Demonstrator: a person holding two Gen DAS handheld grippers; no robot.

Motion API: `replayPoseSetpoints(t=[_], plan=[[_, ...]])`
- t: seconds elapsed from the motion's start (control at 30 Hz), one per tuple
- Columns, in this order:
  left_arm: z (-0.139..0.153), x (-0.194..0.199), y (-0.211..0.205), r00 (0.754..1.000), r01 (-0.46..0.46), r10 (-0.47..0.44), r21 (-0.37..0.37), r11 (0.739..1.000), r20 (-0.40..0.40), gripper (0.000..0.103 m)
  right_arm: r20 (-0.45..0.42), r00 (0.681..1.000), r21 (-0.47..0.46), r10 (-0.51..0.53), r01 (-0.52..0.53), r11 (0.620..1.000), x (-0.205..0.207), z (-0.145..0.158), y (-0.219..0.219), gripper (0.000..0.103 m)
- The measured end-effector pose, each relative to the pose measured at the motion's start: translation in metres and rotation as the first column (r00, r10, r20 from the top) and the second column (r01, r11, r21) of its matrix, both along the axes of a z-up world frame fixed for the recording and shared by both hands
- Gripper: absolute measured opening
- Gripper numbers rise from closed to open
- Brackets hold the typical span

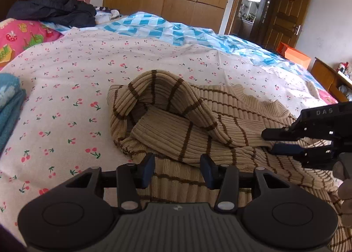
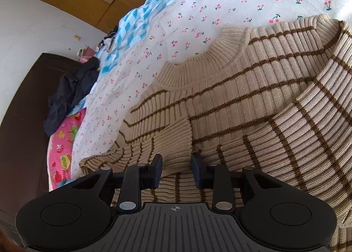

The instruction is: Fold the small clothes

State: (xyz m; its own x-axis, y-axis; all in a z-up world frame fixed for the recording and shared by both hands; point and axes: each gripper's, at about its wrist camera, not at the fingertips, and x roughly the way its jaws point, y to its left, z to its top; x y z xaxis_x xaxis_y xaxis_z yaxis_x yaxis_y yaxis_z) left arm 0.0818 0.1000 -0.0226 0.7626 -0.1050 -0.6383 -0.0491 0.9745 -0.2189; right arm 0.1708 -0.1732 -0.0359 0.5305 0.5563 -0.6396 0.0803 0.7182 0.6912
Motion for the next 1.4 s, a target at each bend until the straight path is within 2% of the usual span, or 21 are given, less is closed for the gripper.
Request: replayPoseSetpoints(t=[0.23, 0.33, 0.37, 0.43, 0.57, 0.67, 0.83, 1.03, 1.17, 1.3, 1.4], plan=[[0.004, -0.001, 0.001, 1.0, 0.02, -0.02, -0.043, 0.999, 0.013, 0.049, -0.048, 0.998, 0.067, -0.044, 0.047, 0.997, -0.015, 0.008, -0.004, 0.03], [0.004, -0.001, 0.001, 1.0, 0.029, -0.029, -0.065, 0.997, 0.012, 0.049, -0.046, 0.996, 0.054, -0.08, 0.083, 0.995, -0.01, 0.006, 0.004, 0.03], [0.004, -0.001, 0.001, 1.0, 0.028, -0.027, -0.066, 0.997, 0.013, 0.049, -0.053, 0.993, 0.064, -0.104, 0.107, 0.992, -0.008, 0.003, 0.006, 0.031], [0.004, -0.002, 0.003, 1.0, 0.02, -0.019, -0.065, 0.998, 0.014, 0.05, -0.072, 0.988, 0.1, -0.139, 0.145, 0.984, -0.006, -0.001, 0.009, 0.04], [0.004, -0.002, 0.006, 1.0, 0.012, -0.011, -0.084, 0.996, 0.008, 0.05, -0.063, 0.982, 0.044, -0.176, 0.179, 0.983, -0.005, -0.001, 0.02, 0.038], [0.003, -0.002, 0.006, 1.0, 0.012, -0.011, -0.086, 0.996, 0.007, 0.05, -0.066, 0.976, 0.054, -0.207, 0.211, 0.976, -0.012, 0.001, 0.02, 0.038], [0.006, -0.003, 0.005, 1.0, 0.022, -0.02, -0.095, 0.995, 0.019, 0.05, -0.039, 0.969, 0.007, -0.245, 0.245, 0.969, -0.016, 0.003, 0.016, 0.039], [0.007, -0.004, 0.005, 0.999, 0.028, -0.026, -0.101, 0.995, 0.021, 0.05, -0.045, 0.962, 0.017, -0.269, 0.27, 0.963, -0.015, -0.006, 0.022, 0.04], [0.007, -0.004, 0.008, 1.0, 0.021, -0.018, -0.116, 0.993, 0.02, 0.05, -0.057, 0.956, 0.055, -0.287, 0.29, 0.955, -0.022, -0.005, 0.022, 0.04], [0.008, -0.004, 0.01, 1.0, 0.024, -0.021, -0.131, 0.991, 0.022, 0.05, -0.035, 0.959, 0.031, -0.282, 0.284, 0.958, -0.026, -0.004, 0.029, 0.04], [0.007, -0.005, 0.009, 0.999, 0.028, -0.025, -0.13, 0.991, 0.025, 0.05, -0.028, 0.947, 0.038, -0.321, 0.322, 0.946, -0.019, -0.009, 0.03, 0.04]])
